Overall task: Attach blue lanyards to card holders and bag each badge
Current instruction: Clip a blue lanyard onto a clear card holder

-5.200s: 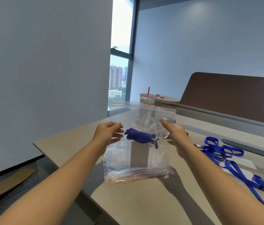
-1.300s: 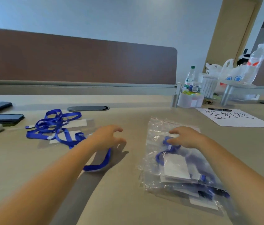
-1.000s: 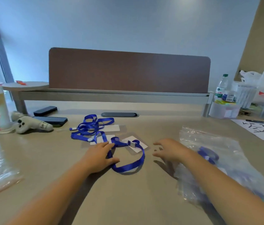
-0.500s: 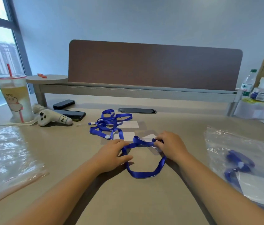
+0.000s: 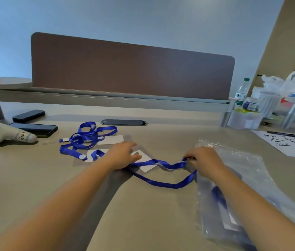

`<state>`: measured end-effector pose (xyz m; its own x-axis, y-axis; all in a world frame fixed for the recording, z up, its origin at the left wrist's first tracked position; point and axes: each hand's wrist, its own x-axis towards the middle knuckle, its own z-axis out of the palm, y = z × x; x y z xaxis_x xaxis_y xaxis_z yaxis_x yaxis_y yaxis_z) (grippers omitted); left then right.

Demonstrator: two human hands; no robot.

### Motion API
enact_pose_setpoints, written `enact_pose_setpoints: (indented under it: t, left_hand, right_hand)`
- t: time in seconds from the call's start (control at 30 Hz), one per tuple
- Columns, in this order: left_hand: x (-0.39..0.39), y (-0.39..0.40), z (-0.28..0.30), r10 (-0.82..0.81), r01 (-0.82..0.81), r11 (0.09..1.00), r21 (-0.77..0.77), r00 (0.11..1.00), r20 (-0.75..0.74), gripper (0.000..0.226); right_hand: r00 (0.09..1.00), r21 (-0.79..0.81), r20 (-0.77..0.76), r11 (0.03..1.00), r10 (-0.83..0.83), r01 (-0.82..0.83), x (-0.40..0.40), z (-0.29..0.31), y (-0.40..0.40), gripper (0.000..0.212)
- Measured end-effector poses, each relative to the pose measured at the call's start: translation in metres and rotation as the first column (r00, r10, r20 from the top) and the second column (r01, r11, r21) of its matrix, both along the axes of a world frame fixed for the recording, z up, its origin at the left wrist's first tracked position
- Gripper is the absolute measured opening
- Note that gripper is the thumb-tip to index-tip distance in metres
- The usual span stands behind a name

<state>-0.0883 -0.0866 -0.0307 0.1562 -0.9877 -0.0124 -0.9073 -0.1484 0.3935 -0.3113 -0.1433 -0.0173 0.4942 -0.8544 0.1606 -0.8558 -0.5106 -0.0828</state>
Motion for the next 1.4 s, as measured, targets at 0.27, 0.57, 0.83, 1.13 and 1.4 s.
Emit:
enact_pose_setpoints:
  t: [0.27,0.57,0.83,1.13,1.4]
  left_hand:
    - [-0.01,-0.039,-0.01,0.077,-0.085,0.99,0.113,0.994,0.076,0.073]
    - [-0.008,-0.043,-0.013,0.141,-0.173,0.974,0.149,0.968,0.206,0.088]
    - [0.0,-0.021,0.005,0.285,-0.347,0.927,-0.143,0.898,-0.337,0.078]
    - [0.032,0.042,0.02,0.315,-0.475,0.867,-0.15,0.755,-0.575,0.083]
    - [0.067,0.103,0.013,0.402,-0.52,0.852,-0.055,0.719,-0.567,0.09]
  right_hand:
    - [0.924,0.115,0.383,0.993,-0.009,-0.039,0.004,-0.02,-0.002,0.022]
    - [0.866,0.152,0.498,0.987,-0.032,-0.051,0.006,-0.022,0.002,0.02]
    - [0.776,0.203,0.631,0.967,-0.008,-0.155,0.019,-0.006,0.008,0.004]
    - [0.68,0.193,0.733,0.954,0.016,-0.229,0.071,0.01,0.051,0.025]
    - [0.713,0.173,0.7,0.957,0.047,-0.232,0.112,-0.001,0.076,0.011]
